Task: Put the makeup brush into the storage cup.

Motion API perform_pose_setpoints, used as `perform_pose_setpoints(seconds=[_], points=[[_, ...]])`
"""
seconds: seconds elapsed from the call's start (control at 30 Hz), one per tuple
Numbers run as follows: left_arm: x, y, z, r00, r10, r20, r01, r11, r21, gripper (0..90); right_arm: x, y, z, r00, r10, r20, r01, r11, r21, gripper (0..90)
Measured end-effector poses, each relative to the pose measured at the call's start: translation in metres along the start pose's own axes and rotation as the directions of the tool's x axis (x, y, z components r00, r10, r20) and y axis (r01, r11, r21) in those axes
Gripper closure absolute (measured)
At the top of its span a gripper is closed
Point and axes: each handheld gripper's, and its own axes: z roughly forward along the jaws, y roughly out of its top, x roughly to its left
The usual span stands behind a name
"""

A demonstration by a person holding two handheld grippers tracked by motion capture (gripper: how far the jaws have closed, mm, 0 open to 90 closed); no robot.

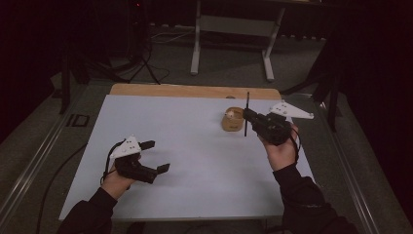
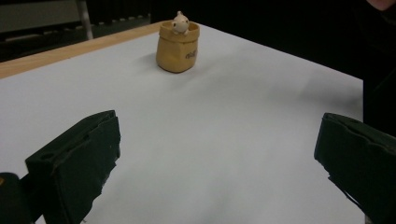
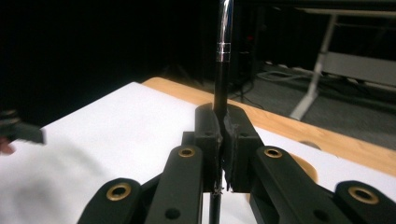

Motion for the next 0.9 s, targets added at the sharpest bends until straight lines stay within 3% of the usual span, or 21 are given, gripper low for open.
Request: perform_pose_setpoints(seconds=[0.23, 0.37, 0.5, 0.9], points=[[0.006, -0.015, -0.002, 0.9984, -0.055, -0.008, 0.055, 0.9967, -0.060, 0.5, -0.003, -0.007, 0.003, 0.9971, 0.027, 0.071, -0.029, 0.999, 0.029, 85.3], [0.005, -0.015, -0.002, 0.9995, -0.029, -0.015, 0.028, 0.9983, -0.050, 0.5, -0.002, -0.008, 0.003, 0.9971, 0.002, 0.076, -0.003, 1.000, 0.016, 85.3], [0.005, -0.015, -0.004, 0.9993, -0.034, -0.014, 0.033, 0.9975, -0.063, 0.5, -0.002, -0.006, 0.003, 0.9973, -0.003, 0.074, 0.002, 1.000, 0.009, 85.3], [0.003, -0.019, 0.000, 0.9999, -0.016, 0.000, 0.016, 0.9992, -0.037, 0.5, -0.007, 0.003, 0.001, 0.9968, -0.013, 0.079, 0.015, 1.000, -0.021, 85.2]])
